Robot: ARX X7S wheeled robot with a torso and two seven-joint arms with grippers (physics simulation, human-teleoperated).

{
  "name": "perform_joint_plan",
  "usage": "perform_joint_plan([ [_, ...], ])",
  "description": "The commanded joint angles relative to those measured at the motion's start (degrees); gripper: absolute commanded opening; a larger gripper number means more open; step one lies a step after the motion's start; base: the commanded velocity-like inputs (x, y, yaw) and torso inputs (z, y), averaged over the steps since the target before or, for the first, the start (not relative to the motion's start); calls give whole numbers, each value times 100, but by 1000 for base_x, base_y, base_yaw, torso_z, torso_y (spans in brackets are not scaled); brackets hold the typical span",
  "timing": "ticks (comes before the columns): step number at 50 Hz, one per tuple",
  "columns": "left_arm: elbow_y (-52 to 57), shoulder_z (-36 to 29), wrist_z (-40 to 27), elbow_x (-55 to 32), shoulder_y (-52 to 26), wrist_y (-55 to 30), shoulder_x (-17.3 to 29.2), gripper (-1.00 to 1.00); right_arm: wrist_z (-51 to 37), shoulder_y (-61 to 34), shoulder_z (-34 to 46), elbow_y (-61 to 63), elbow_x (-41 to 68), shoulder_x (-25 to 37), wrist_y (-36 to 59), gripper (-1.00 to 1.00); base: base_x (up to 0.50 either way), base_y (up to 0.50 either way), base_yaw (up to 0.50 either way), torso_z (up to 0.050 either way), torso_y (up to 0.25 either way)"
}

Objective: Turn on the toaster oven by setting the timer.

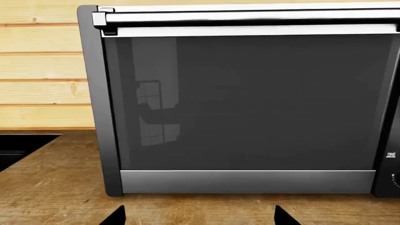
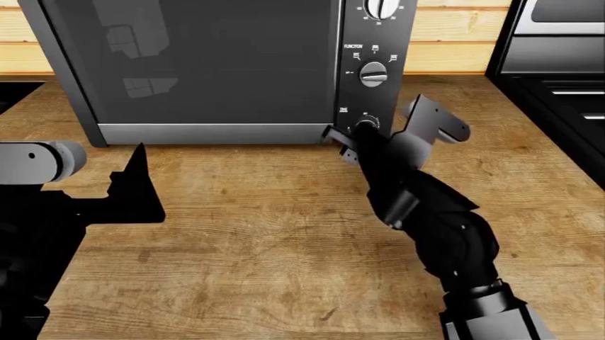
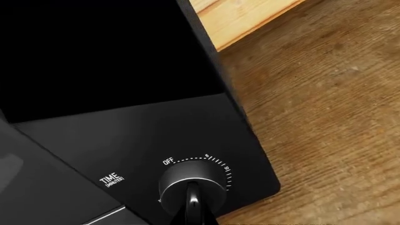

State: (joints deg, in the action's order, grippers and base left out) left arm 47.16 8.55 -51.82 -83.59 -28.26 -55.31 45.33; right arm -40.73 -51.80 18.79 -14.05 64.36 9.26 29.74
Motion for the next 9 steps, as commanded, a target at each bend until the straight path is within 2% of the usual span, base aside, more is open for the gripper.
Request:
perform_joint_plan([
  [1,3,-17,-7,7,8,25,12,100,103,137,39,-98,631,-141,-77,-100,0,0,0,0,0],
  [9,-30,-50,18,46,-4,40,4,100,155,155,-51,-180,795,-190,-123,-100,0,0,0,0,0],
])
